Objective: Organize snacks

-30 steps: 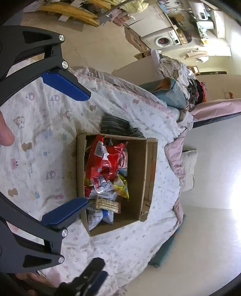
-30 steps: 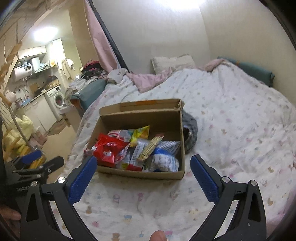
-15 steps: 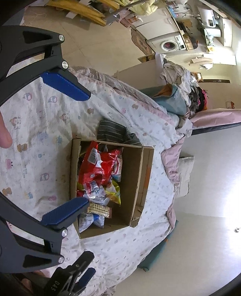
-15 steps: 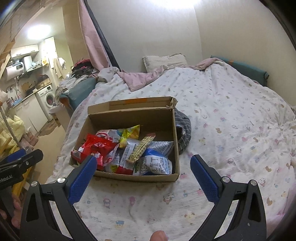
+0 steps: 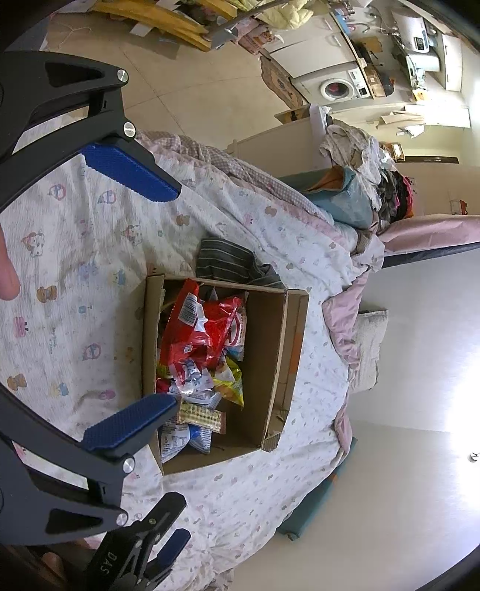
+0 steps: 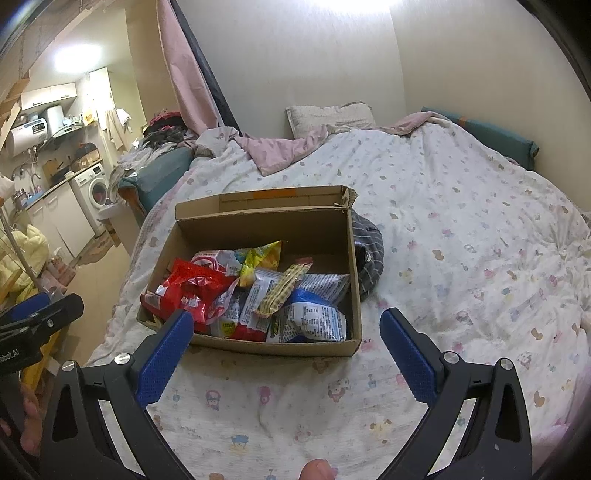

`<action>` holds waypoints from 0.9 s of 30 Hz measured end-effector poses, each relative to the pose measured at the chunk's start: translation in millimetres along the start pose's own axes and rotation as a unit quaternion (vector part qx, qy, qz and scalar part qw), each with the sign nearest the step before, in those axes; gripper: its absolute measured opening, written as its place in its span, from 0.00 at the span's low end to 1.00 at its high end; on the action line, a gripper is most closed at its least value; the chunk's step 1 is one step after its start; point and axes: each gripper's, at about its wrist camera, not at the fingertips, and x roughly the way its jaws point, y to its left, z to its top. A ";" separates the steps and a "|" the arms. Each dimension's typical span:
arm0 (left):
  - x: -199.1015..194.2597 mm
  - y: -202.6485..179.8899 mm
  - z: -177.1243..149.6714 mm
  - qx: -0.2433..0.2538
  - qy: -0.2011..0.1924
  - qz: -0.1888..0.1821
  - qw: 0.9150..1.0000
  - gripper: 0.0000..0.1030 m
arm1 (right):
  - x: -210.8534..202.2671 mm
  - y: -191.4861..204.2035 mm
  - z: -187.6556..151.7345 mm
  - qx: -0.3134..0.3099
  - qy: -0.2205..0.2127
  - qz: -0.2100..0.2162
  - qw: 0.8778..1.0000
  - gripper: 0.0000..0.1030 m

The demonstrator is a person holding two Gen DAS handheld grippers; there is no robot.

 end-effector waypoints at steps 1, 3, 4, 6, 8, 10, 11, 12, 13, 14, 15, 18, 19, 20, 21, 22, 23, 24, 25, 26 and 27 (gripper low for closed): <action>0.0 0.0 0.1 0.000 0.000 0.000 1.000 1.00 | 0.0 0.1 0.0 0.000 -0.001 0.000 1.000 1.00; 0.2 0.1 -0.1 0.001 0.000 -0.001 1.000 1.00 | 0.1 0.1 0.0 -0.001 -0.001 -0.001 1.000 1.00; 0.1 0.2 -0.1 0.001 0.000 0.000 1.000 1.00 | -0.2 0.2 -0.2 -0.002 -0.002 -0.001 1.000 1.00; 0.2 0.2 -0.1 0.001 0.001 0.000 1.000 1.00 | 0.0 0.0 -0.1 -0.001 -0.001 -0.001 1.000 1.00; 0.0 0.5 -0.1 0.000 0.001 -0.001 1.000 1.00 | 0.2 0.0 -0.4 -0.002 0.000 -0.002 1.000 1.00; -0.6 -0.6 0.0 0.000 0.001 -0.003 1.000 1.00 | 0.8 -0.1 0.0 -0.001 0.002 -0.002 1.000 1.00; -0.7 -1.3 -0.2 0.000 0.001 -0.002 1.000 1.00 | 0.6 -0.6 0.0 0.000 0.003 -0.002 1.000 1.00; -0.4 -1.0 -0.3 0.001 0.001 -0.001 1.000 1.00 | 1.9 -1.1 0.4 0.000 0.004 -0.002 1.000 1.00; -0.4 -0.9 -0.4 0.000 0.001 -0.002 1.000 1.00 | 0.9 -1.6 0.6 0.001 0.003 -0.002 1.000 1.00; -0.3 -0.8 -0.5 0.000 0.001 -0.002 1.000 1.00 | 2.2 -1.2 0.6 0.000 0.003 -0.001 1.000 1.00; -0.3 -1.0 -0.4 0.000 0.002 -0.001 1.000 1.00 | 2.2 -1.2 0.6 0.000 0.003 -0.001 1.000 1.00; -0.7 -1.1 -0.2 0.001 0.002 -0.001 1.000 1.00 | 2.9 -2.9 0.2 0.000 0.003 -0.002 1.000 1.00; -0.7 -0.8 -0.3 0.000 0.001 -0.001 1.000 1.00 | 2.9 -3.0 0.2 0.001 0.003 -0.001 1.000 1.00; -0.7 -0.9 -0.3 0.001 0.001 -0.001 1.000 1.00 | 3.0 -3.3 0.1 0.001 0.003 -0.001 1.000 1.00; -0.6 -0.8 -0.3 0.000 0.001 -0.001 1.000 1.00 | 3.0 -3.2 0.1 0.001 0.002 -0.001 1.000 1.00; -0.6 -0.8 -0.3 0.000 0.001 -0.001 1.000 1.00 | 2.6 -3.9 0.0 0.001 0.002 -0.001 1.000 1.00; -0.6 -0.7 -0.2 0.000 0.001 -0.001 1.000 1.00 | 2.8 -3.9 0.0 0.001 0.001 -0.001 1.000 1.00; -0.6 -0.7 -0.2 0.000 0.001 -0.001 1.000 1.00 | 3.0 -3.8 0.0 0.001 0.001 0.000 1.000 1.00; -0.6 -0.7 -0.3 0.000 0.001 -0.001 1.000 1.00 | 3.3 -3.9 0.1 0.001 0.002 -0.001 1.000 1.00; -0.4 -1.2 -0.9 0.000 0.001 -0.001 1.000 1.00 | 3.4 -4.3 -0.3 0.000 0.001 -0.001 1.000 1.00; -0.7 -1.4 -0.9 -0.001 0.001 -0.001 1.000 1.00 | 3.2 -4.0 0.1 0.000 0.002 -0.001 1.000 1.00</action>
